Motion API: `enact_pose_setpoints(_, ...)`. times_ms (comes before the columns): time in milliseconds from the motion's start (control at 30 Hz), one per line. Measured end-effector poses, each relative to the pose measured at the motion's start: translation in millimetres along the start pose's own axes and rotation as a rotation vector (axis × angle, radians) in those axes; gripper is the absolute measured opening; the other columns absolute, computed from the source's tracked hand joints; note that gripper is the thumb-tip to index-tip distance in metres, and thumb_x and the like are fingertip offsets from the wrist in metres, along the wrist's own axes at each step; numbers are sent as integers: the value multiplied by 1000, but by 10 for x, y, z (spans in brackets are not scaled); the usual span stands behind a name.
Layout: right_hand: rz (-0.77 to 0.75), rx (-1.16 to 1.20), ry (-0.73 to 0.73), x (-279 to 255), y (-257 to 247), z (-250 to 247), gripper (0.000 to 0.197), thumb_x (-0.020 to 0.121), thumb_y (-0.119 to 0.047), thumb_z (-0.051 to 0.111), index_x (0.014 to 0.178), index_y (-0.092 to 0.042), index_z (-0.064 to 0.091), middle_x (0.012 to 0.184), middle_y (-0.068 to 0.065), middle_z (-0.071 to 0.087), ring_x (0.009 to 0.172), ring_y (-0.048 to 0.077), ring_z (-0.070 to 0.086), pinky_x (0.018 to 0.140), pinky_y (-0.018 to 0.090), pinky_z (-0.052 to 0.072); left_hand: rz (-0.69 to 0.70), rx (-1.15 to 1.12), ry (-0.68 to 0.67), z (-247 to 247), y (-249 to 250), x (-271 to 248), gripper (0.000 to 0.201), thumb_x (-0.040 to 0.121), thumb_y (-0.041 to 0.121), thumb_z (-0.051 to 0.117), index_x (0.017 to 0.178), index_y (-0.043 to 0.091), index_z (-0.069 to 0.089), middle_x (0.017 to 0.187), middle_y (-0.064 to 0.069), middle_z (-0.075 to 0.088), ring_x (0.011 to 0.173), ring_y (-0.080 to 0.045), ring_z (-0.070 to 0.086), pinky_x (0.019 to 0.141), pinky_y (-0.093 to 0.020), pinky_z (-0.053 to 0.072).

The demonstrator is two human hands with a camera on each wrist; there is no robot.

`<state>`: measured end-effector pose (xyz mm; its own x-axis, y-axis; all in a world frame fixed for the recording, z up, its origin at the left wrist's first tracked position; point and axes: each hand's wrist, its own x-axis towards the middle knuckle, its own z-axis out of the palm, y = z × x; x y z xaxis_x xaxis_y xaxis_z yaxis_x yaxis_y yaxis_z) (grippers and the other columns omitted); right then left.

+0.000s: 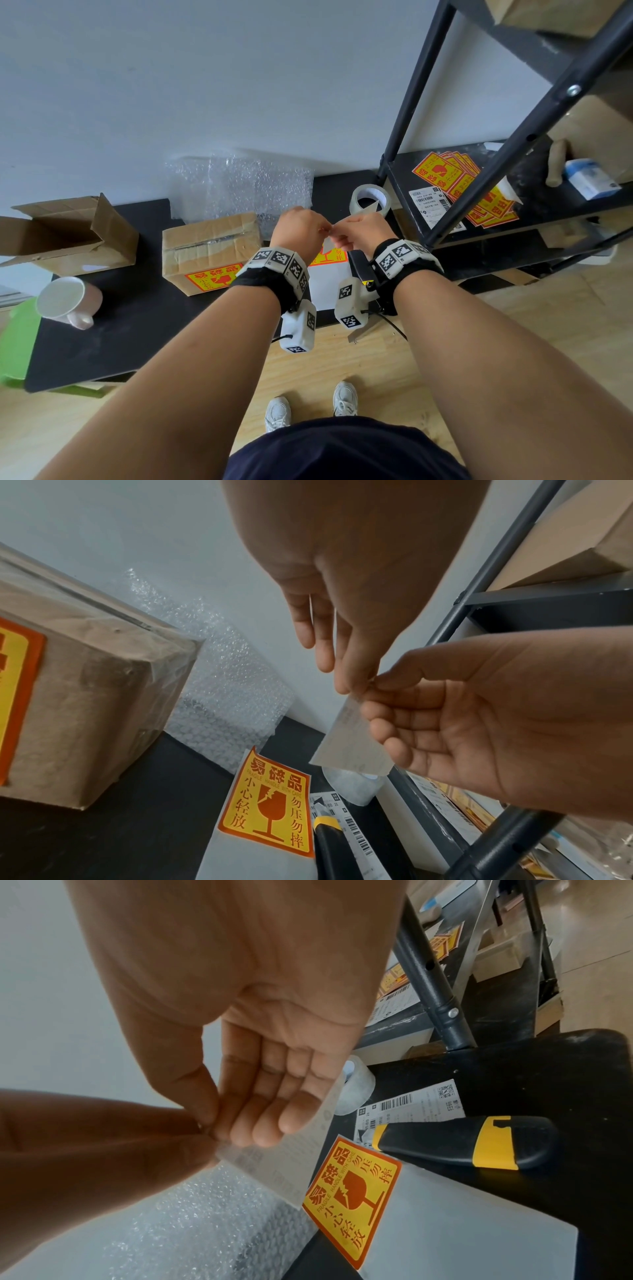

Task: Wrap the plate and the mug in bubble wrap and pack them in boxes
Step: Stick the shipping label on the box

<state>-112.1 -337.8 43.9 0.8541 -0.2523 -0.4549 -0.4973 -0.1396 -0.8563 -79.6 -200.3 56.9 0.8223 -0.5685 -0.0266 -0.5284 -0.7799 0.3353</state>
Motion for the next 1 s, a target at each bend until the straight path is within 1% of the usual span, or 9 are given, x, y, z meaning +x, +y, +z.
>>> enact_pose_setpoints(133, -9, -8, -6, 22, 11, -10, 13, 81, -5, 68, 68, -2, 66, 66, 13, 58, 62, 21, 51, 57, 24, 43, -6, -53, 2, -5, 12, 14, 25, 94, 18, 52, 99, 19, 77, 98, -7, 73, 102, -27, 56, 89, -37, 44)
enact_pose_setpoints(233, -14, -74, 2, 54, 21, -26, 14, 80, -9, 69, 69, -1, 67, 68, 13, 60, 67, 23, 52, 62, 27, 44, -40, -133, -8, -8, 8, 23, 27, 94, 21, 52, 96, 15, 78, 96, -6, 74, 99, -25, 61, 89, -37, 46)
enact_pose_setpoints(367, -21, -165, 19, 66, 33, -43, 22, 83, -19, 71, 85, 3, 71, 72, 12, 65, 68, 20, 55, 73, 31, 52, -85, -202, -20, 2, -11, 34, 26, 95, 22, 52, 105, 16, 75, 104, -5, 73, 101, -22, 63, 91, -36, 49)
enact_pose_setpoints(467, -22, -168, 23, 62, 27, -40, 19, 83, -19, 69, 88, -1, 71, 72, 11, 66, 68, 20, 56, 78, 36, 55, -160, -246, -20, 27, -28, 58, 25, 92, 21, 51, 104, 17, 73, 103, -3, 72, 95, -19, 64, 87, -35, 52)
enact_pose_setpoints(533, -24, -163, 32, 56, 15, -27, 13, 83, -13, 63, 84, -2, 70, 72, 12, 65, 68, 22, 57, 81, 39, 56, -216, -282, -19, 31, -42, 81, 22, 89, 21, 53, 99, 18, 72, 98, -1, 71, 90, -17, 64, 81, -33, 53)
enact_pose_setpoints(667, 3, -169, 46, 63, 5, 12, 14, 79, -6, 52, 72, -8, 64, 68, 12, 63, 67, 23, 59, 76, 38, 55, -292, -350, -33, 18, -57, 133, 11, 84, 21, 57, 86, 18, 67, 82, 1, 66, 77, -16, 59, 64, -25, 41)
enact_pose_setpoints(833, 70, -151, 83, 139, -3, -6, 15, 82, -5, 51, 69, -8, 57, 63, 10, 59, 62, 26, 55, 65, 34, 47, -431, -491, -22, 77, -139, 212, 9, 80, 12, 53, 76, 9, 61, 70, -4, 56, 67, -22, 50, 60, -28, 38)
enact_pose_setpoints(933, 91, -164, 110, 183, 9, -30, 14, 83, -7, 49, 70, -9, 56, 64, 11, 60, 61, 26, 56, 65, 33, 47, -487, -544, 8, 122, -188, 251, 11, 79, 8, 50, 81, 3, 60, 71, -7, 54, 66, -23, 45, 60, -30, 35)
enact_pose_setpoints(1000, 106, -175, 134, 235, 33, -31, 14, 82, -10, 48, 70, -9, 56, 65, 11, 61, 61, 26, 56, 65, 34, 47, -515, -565, 30, 151, -215, 281, 12, 80, 7, 48, 83, 3, 59, 71, -7, 54, 65, -23, 45, 59, -30, 34)
